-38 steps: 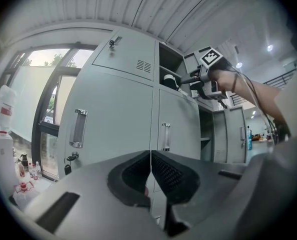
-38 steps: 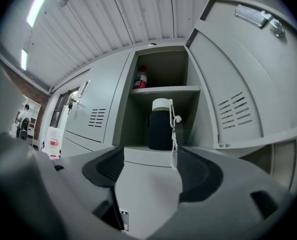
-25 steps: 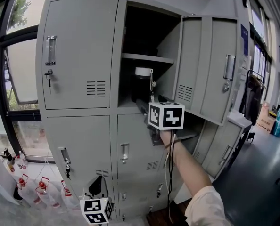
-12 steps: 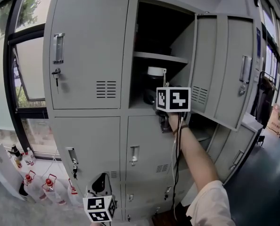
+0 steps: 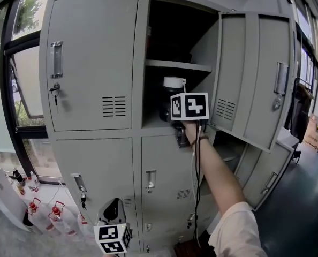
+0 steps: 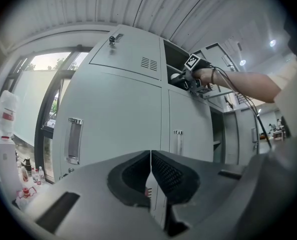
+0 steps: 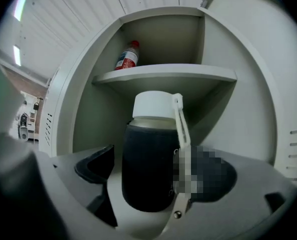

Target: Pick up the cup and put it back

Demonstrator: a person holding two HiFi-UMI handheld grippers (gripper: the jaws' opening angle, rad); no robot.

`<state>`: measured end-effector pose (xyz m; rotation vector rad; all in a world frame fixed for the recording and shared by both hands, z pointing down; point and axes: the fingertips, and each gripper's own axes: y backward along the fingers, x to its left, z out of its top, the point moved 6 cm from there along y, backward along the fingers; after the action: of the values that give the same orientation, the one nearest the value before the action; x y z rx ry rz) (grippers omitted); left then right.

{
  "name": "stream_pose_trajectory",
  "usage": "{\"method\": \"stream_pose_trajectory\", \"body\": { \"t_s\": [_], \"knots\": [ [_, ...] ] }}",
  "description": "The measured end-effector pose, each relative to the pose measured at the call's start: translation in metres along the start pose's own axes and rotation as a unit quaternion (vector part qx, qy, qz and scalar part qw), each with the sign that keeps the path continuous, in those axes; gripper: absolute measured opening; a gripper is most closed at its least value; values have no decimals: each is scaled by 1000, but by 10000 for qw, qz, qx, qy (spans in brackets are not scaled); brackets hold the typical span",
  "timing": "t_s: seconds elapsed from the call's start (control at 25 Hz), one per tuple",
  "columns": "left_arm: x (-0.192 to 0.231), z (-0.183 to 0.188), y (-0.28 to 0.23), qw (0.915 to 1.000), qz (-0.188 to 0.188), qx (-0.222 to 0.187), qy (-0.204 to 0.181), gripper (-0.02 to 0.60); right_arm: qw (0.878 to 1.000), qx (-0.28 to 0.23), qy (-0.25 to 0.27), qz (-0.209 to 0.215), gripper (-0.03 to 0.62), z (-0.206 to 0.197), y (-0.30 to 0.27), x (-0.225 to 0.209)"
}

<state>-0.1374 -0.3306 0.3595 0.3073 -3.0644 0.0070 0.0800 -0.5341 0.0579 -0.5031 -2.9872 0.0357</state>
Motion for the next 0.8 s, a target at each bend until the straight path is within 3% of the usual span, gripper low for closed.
{"method": "stream_pose_trajectory", "body": {
  "t_s": [0.44,0.8],
  "knots": [
    [7,1,-4,9999,94,38,25,12,9991,422,10,-58,460,1,-24,-5],
    [8,-2,-6,9999,101,88,65,12,9994,285,-201,69,460,5,-32,-6]
  ]
}}
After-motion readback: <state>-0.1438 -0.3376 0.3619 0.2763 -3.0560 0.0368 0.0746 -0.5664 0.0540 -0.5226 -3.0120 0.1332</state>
